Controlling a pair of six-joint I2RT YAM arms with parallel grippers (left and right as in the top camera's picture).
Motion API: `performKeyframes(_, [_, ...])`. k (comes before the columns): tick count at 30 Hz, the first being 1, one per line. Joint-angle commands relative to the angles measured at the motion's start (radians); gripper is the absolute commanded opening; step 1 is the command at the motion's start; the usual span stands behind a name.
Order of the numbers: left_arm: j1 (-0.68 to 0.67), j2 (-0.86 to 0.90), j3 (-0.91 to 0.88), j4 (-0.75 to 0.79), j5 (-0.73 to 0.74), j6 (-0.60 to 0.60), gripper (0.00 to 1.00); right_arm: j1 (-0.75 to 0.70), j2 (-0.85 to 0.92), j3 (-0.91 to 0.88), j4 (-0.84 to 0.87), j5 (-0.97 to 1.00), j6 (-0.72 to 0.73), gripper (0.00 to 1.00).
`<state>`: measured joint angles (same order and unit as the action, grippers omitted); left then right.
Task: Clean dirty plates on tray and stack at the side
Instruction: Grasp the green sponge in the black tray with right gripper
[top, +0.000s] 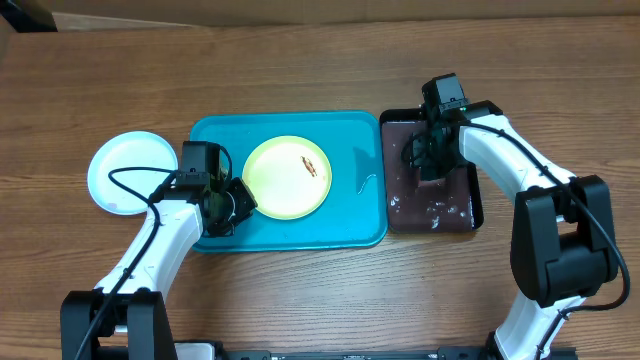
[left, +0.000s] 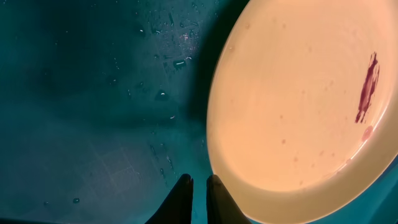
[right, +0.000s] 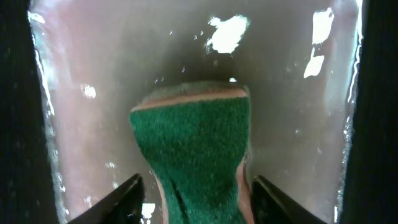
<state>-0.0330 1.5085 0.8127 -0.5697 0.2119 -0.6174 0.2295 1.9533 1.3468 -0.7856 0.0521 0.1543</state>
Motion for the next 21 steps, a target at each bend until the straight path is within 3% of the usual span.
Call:
performKeyframes(1, [-0.007,0.008,0.019,0.004,-0.012,0.012,0.12,0.001,-0.027,-0.021,0.016,-0.001,0.002,0.48])
performKeyframes(2, [-0.007,0.008,0.019,0.006,-0.012,0.012,0.12,0.001,-0.027,-0.022,0.017,-0.002,0.003,0.39])
performKeyframes(5, [-0.007,0.008,0.019,0.010,-0.012,0.012,0.12,0.001,-0.027,-0.022,0.016,-0.002,0.003,0.34])
performKeyframes(7, [-0.007,0.008,0.019,0.011,-0.012,0.011,0.12,0.001,-0.027,-0.023,0.010,-0.001,0.003,0.46])
performKeyframes(9, [-0.007,0.008,0.019,0.013,-0.011,0.012,0.12,0.001,-0.027,-0.029,0.009,-0.001,0.003,0.51])
performKeyframes(14, [-0.007,0.008,0.019,0.014,-0.010,0.012,0.12,0.001,-0.027,-0.063,0.036,-0.002,0.003,0.50])
performKeyframes(17, [-0.007,0.008,0.019,0.014,-0.010,0.012,0.12,0.001,-0.027,-0.068,0.055,-0.001,0.003,0.32])
performKeyframes(19, [-0.007,0.008,0.019,0.013,-0.010,0.012,0.12,0.001,-0.027,-0.061,0.054,-0.002,0.003,0.04])
performKeyframes(21, [-0.007,0.008,0.019,0.013,-0.010,0.012,0.12,0.001,-0.028,-0.043,0.034,-0.003,0.003,0.04])
